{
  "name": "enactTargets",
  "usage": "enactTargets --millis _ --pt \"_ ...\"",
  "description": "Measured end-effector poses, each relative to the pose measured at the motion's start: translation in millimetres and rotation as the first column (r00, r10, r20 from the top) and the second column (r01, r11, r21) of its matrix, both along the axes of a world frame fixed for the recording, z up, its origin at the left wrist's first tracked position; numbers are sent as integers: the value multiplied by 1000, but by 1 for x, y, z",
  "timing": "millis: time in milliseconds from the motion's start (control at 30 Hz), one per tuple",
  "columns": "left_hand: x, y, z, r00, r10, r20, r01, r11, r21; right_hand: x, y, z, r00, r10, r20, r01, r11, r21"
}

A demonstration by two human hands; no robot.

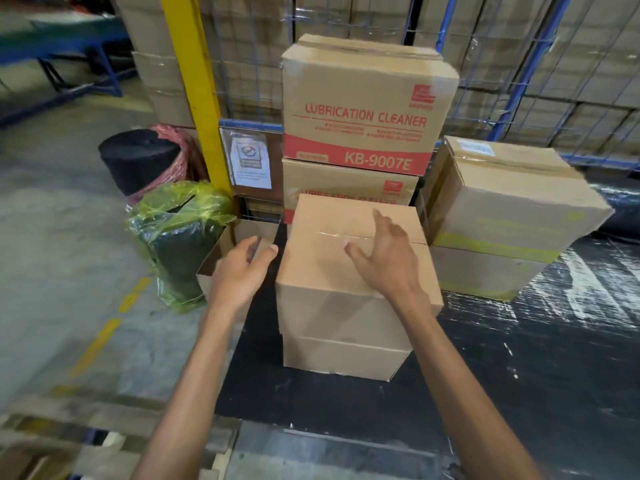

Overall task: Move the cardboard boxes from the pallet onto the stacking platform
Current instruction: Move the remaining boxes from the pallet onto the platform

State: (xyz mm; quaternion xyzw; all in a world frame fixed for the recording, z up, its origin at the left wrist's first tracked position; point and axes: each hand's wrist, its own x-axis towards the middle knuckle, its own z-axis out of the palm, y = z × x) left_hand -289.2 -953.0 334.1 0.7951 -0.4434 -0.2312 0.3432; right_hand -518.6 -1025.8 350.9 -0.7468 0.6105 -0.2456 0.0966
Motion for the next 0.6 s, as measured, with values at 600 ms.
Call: enactTargets --millis 600 --pt "244 671 -56 528 809 257 -848 519 108 453 494 -90 252 949 191 -945 199 261"
